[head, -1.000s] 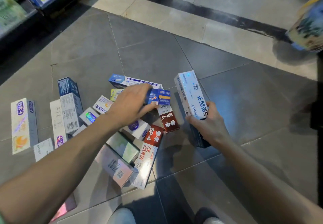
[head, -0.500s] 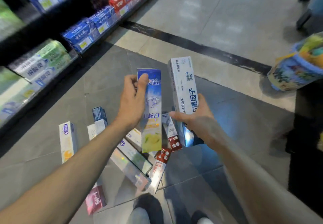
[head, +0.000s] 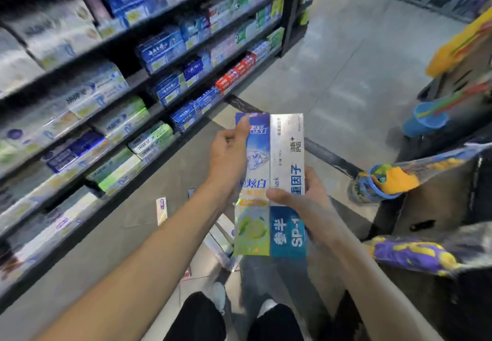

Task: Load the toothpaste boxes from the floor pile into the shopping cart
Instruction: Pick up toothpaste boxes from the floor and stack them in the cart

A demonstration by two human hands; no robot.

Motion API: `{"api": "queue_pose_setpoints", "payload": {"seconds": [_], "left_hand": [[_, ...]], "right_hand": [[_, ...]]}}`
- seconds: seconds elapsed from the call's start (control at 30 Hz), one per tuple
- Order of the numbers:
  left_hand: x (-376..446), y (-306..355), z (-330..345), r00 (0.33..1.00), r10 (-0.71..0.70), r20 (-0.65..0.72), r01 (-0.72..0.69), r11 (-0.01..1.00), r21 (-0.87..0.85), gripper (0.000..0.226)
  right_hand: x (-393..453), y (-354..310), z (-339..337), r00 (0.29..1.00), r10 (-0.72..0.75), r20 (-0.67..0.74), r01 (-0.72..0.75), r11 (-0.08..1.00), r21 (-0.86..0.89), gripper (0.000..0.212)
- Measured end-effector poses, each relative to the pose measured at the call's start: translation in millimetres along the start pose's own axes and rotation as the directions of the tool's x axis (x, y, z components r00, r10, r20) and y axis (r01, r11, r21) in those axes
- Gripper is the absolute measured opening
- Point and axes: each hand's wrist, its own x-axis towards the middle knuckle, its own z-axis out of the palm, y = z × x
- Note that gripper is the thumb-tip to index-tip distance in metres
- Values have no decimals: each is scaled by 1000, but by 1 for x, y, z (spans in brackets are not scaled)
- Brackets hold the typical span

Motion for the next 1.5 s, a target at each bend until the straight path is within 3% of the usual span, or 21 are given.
{"api": "queue_pose_setpoints", "payload": {"seconds": [0.07,0.13,0.2,0.3,0.4,0.5,0.6,0.8,0.97,1.13,1.27,1.43,1.5], "left_hand": [[-19,49,0,995,-74,61,79,993,-90,54],[-36,90,1,989,-86,117,101,986,-132,71],[-53,118,-2,994,12,106,3,991,-133,47],[-82,141,-17,981,145,127,-145,989,-7,15],[-110,152,-35,965,182,187,-180,983,-29,22],[-125,158,-51,958,227,173,-211,972,-104,28],[-140,173,-69,958,277,76,-264,953,-148,30],[-190,180,-106,909,310,-278,-360,920,-154,29],[-270,153,-134,730,239,-640,-430,889,-159,26],[-365,128,-163,442,153,-884,-507,855,-106,32],[-446,109,-188,213,122,-969,-523,852,-7,26],[-541,70,-205,-35,25,-999,-522,852,40,39],[-578,52,-211,-133,-32,-991,-545,837,46,31]], "right_hand": [[-20,-39,6,999,-38,-28,38,999,-8,78],[-38,-73,11,996,-73,-56,72,997,-12,67],[-57,-101,16,993,-100,-69,100,995,1,56],[-74,-136,26,986,-149,-76,150,989,6,62],[-87,-164,39,979,-200,-45,202,977,70,74],[-98,-180,51,976,-213,41,209,974,88,70],[-104,-195,69,963,-233,137,225,972,69,66],[-124,-203,109,890,-262,373,298,954,-40,55],[-159,-183,143,716,-109,689,279,950,-141,45],[-225,-150,192,441,51,896,269,945,-186,46],[-292,-125,227,224,151,963,311,925,-218,56],[-371,-74,257,26,281,959,356,894,-271,59],[-407,-50,266,-36,329,944,390,874,-290,61]]}}
